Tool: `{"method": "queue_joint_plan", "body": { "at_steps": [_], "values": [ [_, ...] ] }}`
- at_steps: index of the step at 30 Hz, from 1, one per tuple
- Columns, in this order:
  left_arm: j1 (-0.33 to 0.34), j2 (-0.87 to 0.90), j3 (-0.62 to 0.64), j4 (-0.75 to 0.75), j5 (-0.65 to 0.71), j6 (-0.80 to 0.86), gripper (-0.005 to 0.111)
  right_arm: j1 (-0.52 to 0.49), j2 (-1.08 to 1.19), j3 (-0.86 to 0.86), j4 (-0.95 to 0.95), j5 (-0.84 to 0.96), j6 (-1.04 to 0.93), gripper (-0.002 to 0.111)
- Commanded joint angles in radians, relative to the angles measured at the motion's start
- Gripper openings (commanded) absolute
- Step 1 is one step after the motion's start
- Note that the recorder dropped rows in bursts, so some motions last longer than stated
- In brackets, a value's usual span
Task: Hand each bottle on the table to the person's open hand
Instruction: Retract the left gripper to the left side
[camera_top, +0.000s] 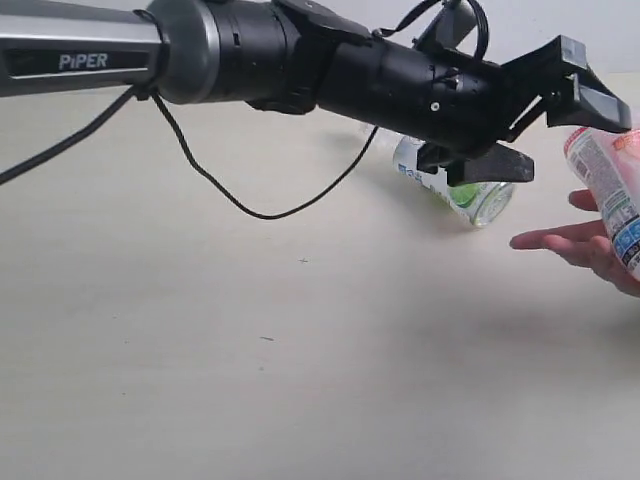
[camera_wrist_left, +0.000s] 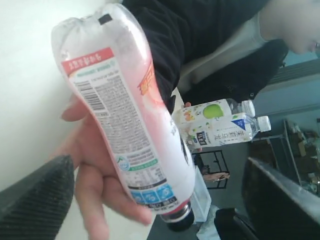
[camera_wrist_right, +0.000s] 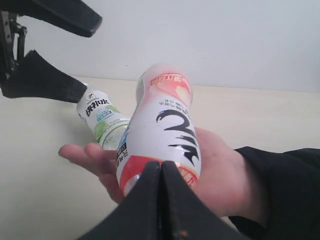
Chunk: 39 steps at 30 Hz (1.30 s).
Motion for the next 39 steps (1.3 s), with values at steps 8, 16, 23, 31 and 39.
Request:
{"method": "queue_joint_plan", "body": {
  "at_steps": [8, 16, 23, 31, 39],
  "values": [
    [0.114, -0.078, -0.007, 0.193, 0.225, 0.011, 0.0, 0.004, -0.007, 0.005, -0.002, -0.007, 0.006, 0.0],
    [0.126, -0.096, -0.007, 0.421, 0.168, -0.021, 0.0, 0.004, -0.007, 0.005, -0.002, -0.007, 0.006, 0.0],
    [0.124, -0.218, 0.125, 0.596, -0.037, -0.048, 0.0, 0.004, -0.007, 0.005, -0.002, -0.007, 0.006, 0.0],
    [0.126, -0.527, 0.52, 0.769, -0.448, -0.005, 0.0, 0.004, -0.007, 0.005, -0.002, -0.007, 0.006, 0.0],
    [0.126, -0.668, 0.721, 0.771, -0.727, 0.086, 0.0, 0.004, -0.007, 0.005, -0.002, -0.007, 0.006, 0.0]
  ]
}}
